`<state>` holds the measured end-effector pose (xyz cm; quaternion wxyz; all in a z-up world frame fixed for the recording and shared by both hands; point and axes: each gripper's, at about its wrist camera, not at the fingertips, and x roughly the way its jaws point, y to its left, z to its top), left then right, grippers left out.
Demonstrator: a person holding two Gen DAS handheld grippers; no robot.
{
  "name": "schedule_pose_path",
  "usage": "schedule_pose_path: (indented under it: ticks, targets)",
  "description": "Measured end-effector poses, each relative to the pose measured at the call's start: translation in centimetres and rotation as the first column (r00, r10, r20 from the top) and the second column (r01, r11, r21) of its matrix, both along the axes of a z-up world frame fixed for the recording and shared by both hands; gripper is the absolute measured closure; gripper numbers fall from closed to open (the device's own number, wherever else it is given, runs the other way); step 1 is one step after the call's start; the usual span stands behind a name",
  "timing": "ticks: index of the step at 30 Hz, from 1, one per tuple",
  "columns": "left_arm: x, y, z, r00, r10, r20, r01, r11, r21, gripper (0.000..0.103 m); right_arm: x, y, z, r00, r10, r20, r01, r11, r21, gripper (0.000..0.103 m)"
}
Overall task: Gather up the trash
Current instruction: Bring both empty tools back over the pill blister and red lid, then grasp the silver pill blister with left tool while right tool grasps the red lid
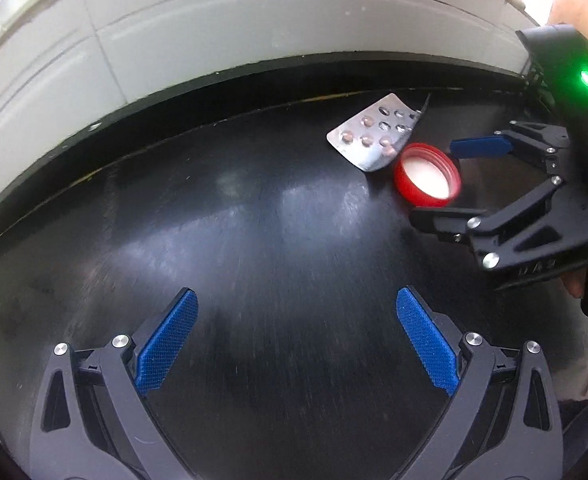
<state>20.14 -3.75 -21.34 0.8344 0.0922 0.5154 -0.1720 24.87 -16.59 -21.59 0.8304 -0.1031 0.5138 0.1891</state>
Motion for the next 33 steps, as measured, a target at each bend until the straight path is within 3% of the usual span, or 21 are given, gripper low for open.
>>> schedule_pose_path:
  ticks: [1, 4, 11, 19, 21, 24, 25, 26, 33]
  targets:
    - [0.5, -0.1, -0.2, 1.000, -0.008, -0.002, 0.008, 1.000, -0.007, 0.006, 0.2, 0.3, -0.1, 1.000, 0.018, 0.013, -0.018, 1.000, -0.010, 0.017]
    - [1.9, -0.5, -0.8, 0.999, -0.036, -0.001, 0.036, 0.999, 0.002, 0.006, 0.2, 0.7, 0.2, 0.996, 0.071, 0.054, -0.071, 0.997, 0.000, 0.054]
    - [4.7, -3.9, -1.2, 0.982, -0.185, 0.025, 0.185, 0.983, -0.001, 0.006, -0.5, -1.3, 0.3, 0.995, 0.086, 0.045, -0.086, 0.996, 0.003, 0.054]
    - [8.1, -10.2, -1.4, 0.928, -0.364, 0.077, 0.364, 0.931, 0.019, 0.007, -1.2, -6.1, 0.5, 1.000, -0.008, 0.018, 0.008, 1.000, -0.009, 0.054]
    - [8.5, -11.3, -1.4, 0.922, -0.378, 0.085, 0.378, 0.926, 0.016, 0.012, -1.4, -6.9, 0.5, 0.999, -0.028, 0.016, 0.028, 1.000, -0.008, 0.054]
    - [8.6, -12.6, -0.9, 0.919, -0.381, 0.104, 0.382, 0.924, 0.009, 0.041, -1.2, -7.1, 0.5, 0.999, -0.045, 0.006, 0.045, 0.999, -0.007, 0.054]
    - [8.5, -12.9, -0.7, 0.920, -0.377, 0.105, 0.378, 0.926, 0.010, 0.057, -1.3, -7.2, 0.5, 0.999, -0.052, 0.003, 0.052, 0.999, -0.010, 0.054]
    - [8.4, -13.2, -0.5, 0.924, -0.370, 0.098, 0.370, 0.929, 0.019, 0.062, -1.3, -7.3, 0.5, 0.998, -0.058, -0.001, 0.058, 0.998, -0.010, 0.054]
    - [6.7, -12.5, 0.6, 0.960, -0.273, 0.058, 0.273, 0.962, 0.008, 0.064, -0.2, -8.4, 1.4, 0.995, -0.096, -0.025, 0.097, 0.995, 0.019, 0.054]
